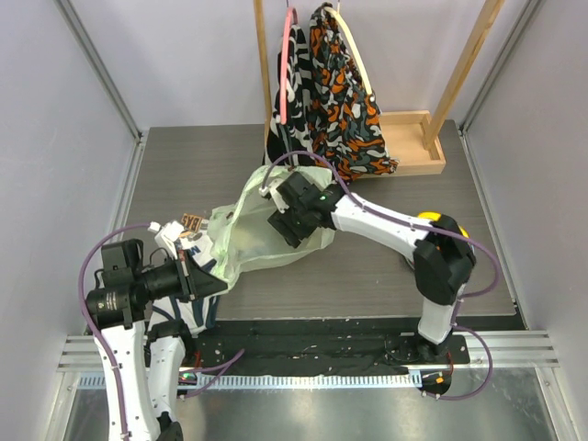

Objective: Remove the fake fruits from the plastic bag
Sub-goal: Take out the fake fruit from the plastic bag, then place the fake fruit on the plate.

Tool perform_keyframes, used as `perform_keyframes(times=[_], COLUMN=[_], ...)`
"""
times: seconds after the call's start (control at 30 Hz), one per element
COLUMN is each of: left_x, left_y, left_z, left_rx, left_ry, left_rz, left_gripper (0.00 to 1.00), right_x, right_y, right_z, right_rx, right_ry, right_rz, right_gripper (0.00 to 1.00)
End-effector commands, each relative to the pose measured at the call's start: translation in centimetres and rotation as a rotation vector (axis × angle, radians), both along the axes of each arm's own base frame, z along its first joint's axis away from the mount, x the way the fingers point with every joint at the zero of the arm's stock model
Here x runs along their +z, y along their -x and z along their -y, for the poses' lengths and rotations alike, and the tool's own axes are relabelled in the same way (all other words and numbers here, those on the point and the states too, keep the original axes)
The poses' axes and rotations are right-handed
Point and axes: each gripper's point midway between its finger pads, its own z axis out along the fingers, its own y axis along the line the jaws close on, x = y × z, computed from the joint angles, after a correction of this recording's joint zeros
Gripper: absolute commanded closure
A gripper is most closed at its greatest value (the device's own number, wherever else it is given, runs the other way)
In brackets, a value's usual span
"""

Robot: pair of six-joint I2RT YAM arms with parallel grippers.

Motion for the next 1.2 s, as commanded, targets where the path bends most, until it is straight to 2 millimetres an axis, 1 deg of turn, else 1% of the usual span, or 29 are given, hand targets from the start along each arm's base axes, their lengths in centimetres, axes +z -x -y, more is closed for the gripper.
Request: perform_keyframes(times=[0.0,0.1,0.13,0.2,0.23,0.27,0.37,0.4,0.43,0.47,0.5,0.57,0.6,0.63,0.67,0.7,0.73,0.77,0.8,0.83,0.87,0.9,0.93,0.97,1.0,1.07,1.1,1.13,1.17], left_x=[0.4,0.6,0.7,1.2,1.3,1.8,2.8,3.5,3.8,4.0,4.7,4.9,5.4,5.4,5.6,5.9,6.0,6.2,6.3,6.3,6.3,6.3,6.1,6.1,6.1,5.9,5.9,6.0,5.8], left_y=[-0.3,-0.4,-0.6,-1.3,-1.6,-2.1,-4.0,-5.0,-5.7,-6.3,-7.1,-8.3,-8.9,-9.6,-9.9,-10.4,-10.8,-11.2,-11.3,-11.5,-11.5,-11.6,-11.5,-11.5,-11.4,-11.3,-11.3,-11.2,-11.1], left_z=[0.3,0.2,0.3,0.2,0.1,0.1,-0.4,-0.6,-0.8,-1.1,-1.4,-1.8,-2.0,-2.2,-2.3,-2.4,-2.5,-2.6,-2.6,-2.7,-2.7,-2.7,-2.7,-2.6,-2.7,-2.6,-2.6,-2.5,-2.4], left_rx=[-0.01,-0.006,-0.009,-0.012,-0.008,-0.003,0.026,0.035,0.05,0.063,0.076,0.102,0.11,0.118,0.125,0.127,0.137,0.144,0.147,0.151,0.152,0.157,0.156,0.154,0.156,0.154,0.153,0.147,0.144], left_ry=[0.034,0.035,0.039,0.047,0.051,0.051,0.056,0.052,0.045,0.036,0.021,0.011,0.004,0.005,0.008,0.01,0.014,0.013,0.014,0.015,0.016,0.015,0.017,0.019,0.02,0.022,0.026,0.031,0.033], left_rz=[0.01,0.014,0.018,0.034,0.033,0.044,0.058,0.082,0.088,0.098,0.138,0.138,0.165,0.153,0.153,0.162,0.154,0.165,0.171,0.169,0.171,0.17,0.164,0.163,0.162,0.159,0.156,0.156,0.152], left_gripper=[1.0,1.0,1.0,1.0,1.0,1.0,1.0,1.0,1.0,1.0,1.0,0.99,0.92,0.88,0.83,0.7,0.64,0.58,0.5,0.47,0.44,0.37,0.27,0.2,0.19,0.18,0.18,0.17,0.17], right_x=[5.1,6.0,7.6,8.2,9.9,10.3,12.9,15.2,15.9,17.5,19.9,21.1,22.8,22.5,22.3,22.4,21.3,20.0,19.7,19.1,17.3,17.0,16.1,14.5,13.8,11.9,11.6,10.7,10.4], right_y=[3.5,6.4,7.0,8.9,9.2,9.7,10.7,10.5,10.4,10.3,10.2,9.6,9.4,9.2,7.4,6.9,6.8,5.1,6.2,6.5,6.8,7.5,7.7,8.1,8.1,8.3,7.9,7.5,7.2], right_z=[0.0,-0.8,-1.2,-1.9,-2.6,-2.9,-3.8,-4.2,-3.8,-3.4,-3.2,-1.2,0.2,2.0,4.6,7.3,10.0,14.3,17.0,18.9,21.1,23.8,25.2,26.3,28.4,30.3,31.2,33.4,34.5], right_rx=[0.1,0.198,0.233,0.327,0.362,0.392,0.463,0.47,0.483,0.488,0.499,0.47,0.444,0.407,0.318,0.248,0.181,0.064,0.035,0.009,-0.001,-0.072,-0.109,-0.137,-0.214,-0.278,-0.315,-0.416,-0.468], right_ry=[-0.102,-0.167,-0.227,-0.307,-0.372,-0.39,-0.435,-0.464,-0.449,-0.459,-0.477,-0.421,-0.423,-0.381,-0.345,-0.33,-0.284,-0.229,-0.195,-0.162,-0.091,-0.058,-0.027,0.005,0.041,0.07,0.066,0.064,0.054], right_rz=[0.061,0.02,0.037,0.011,0.047,0.042,0.045,0.082,0.1,0.136,0.187,0.239,0.284,0.269,0.279,0.285,0.246,0.236,0.23,0.234,0.221,0.232,0.221,0.187,0.175,0.124,0.117,0.078,0.061], right_gripper=[0.85,0.85,0.85,0.85,0.85,0.84,0.84,0.84,0.84,0.84,0.84,0.84,0.84,0.84,0.84,0.84,0.84,0.85,0.85,0.85,0.85,0.86,0.87,0.87,0.87,0.88,0.88,0.89,0.89])
